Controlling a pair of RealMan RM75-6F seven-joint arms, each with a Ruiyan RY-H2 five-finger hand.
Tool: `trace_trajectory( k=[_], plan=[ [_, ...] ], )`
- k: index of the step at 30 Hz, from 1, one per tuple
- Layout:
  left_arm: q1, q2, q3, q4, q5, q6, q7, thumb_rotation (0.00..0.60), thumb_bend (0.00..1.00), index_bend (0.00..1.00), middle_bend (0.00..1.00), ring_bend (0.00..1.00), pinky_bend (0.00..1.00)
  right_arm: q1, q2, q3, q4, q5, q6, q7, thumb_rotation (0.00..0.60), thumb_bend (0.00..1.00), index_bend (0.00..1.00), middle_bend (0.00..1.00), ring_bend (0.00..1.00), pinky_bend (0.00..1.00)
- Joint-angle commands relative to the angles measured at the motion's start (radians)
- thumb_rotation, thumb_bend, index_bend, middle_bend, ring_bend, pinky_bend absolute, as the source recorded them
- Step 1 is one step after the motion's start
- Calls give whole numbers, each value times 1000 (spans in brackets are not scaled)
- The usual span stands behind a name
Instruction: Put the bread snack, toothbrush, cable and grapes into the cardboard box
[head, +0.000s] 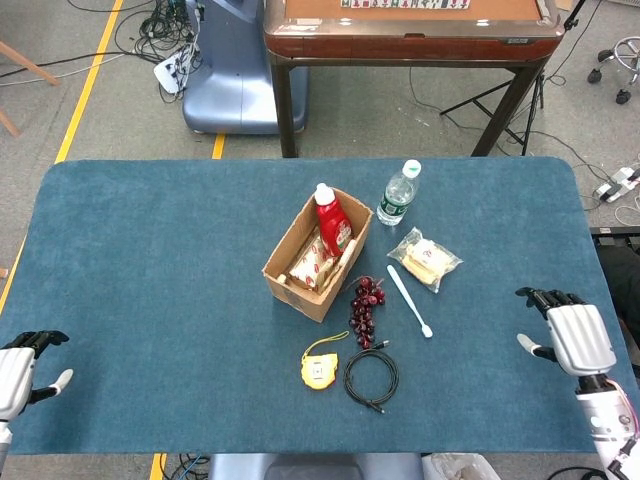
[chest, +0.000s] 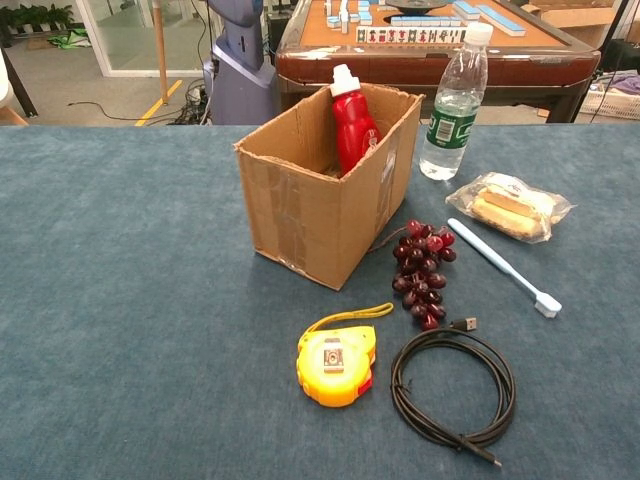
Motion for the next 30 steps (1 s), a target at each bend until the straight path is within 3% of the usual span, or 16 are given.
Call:
trace_trajectory(
  k=[1,9,15,30],
  plan=[
    [0,0,-1,0,-3,-1,0,600,212,376,405,311,486,38,-4,22,10,17,-45,-45,600,0,327,334,312,473],
    [3,8,-2,-3,-14,-6,-9,600,212,375,405,311,486,163,-17,78,8,112,-217,-183,600,0,181,148,124,324],
    [7,13,-4,-6,-23,-4,-18,600,211,376,405,311,486,265,-47,101,47,153,-347,-231,600,0,79,67,39,275],
    [20,26,-10,-14,-44,2,-25,600,211,376,405,311,486,514,-150,126,235,258,-669,-201,600,0,3,44,15,261]
  ],
)
